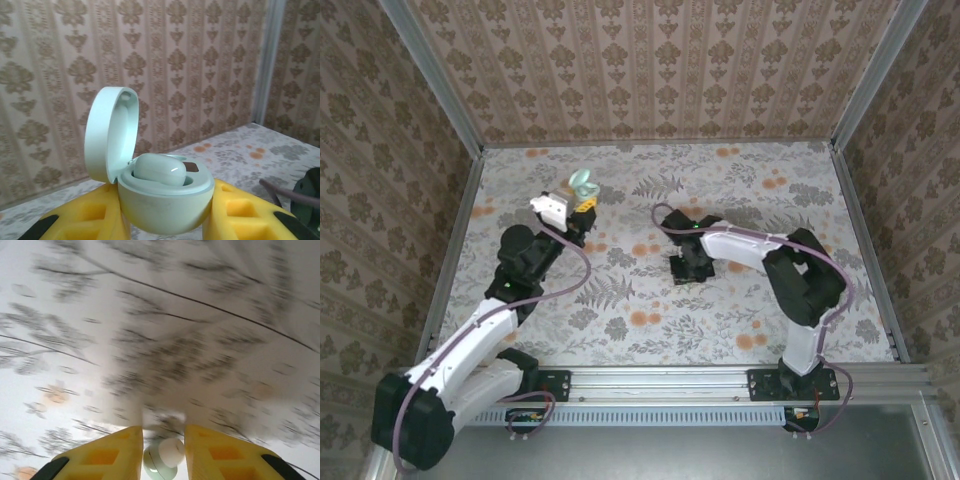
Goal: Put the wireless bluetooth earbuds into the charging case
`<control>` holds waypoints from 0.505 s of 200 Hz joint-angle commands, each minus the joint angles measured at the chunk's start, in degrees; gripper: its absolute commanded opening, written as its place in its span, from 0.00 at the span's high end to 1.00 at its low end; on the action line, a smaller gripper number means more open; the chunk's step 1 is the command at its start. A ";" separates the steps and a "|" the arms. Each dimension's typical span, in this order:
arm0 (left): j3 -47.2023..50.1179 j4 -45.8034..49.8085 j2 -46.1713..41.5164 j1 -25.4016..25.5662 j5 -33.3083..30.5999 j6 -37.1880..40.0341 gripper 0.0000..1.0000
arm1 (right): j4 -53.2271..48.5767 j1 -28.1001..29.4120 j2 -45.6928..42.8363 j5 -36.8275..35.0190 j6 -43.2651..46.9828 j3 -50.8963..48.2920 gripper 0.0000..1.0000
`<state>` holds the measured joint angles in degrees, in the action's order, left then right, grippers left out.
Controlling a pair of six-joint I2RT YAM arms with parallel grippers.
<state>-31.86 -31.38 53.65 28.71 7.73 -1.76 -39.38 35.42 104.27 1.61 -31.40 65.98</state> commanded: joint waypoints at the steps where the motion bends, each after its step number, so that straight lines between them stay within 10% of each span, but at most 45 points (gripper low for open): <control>1: -2.66 -6.06 3.59 3.03 1.71 -0.67 0.71 | 2.70 -2.81 -5.01 -1.61 -4.80 -4.94 0.70; 101: -4.44 -14.07 14.82 9.86 4.66 -3.48 0.71 | 6.18 -7.14 -13.17 4.69 -5.74 -11.93 0.63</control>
<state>-33.45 -41.28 68.75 38.24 11.60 -4.34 -34.28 28.23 92.97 3.27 -37.50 54.63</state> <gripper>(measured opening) 0.326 0.363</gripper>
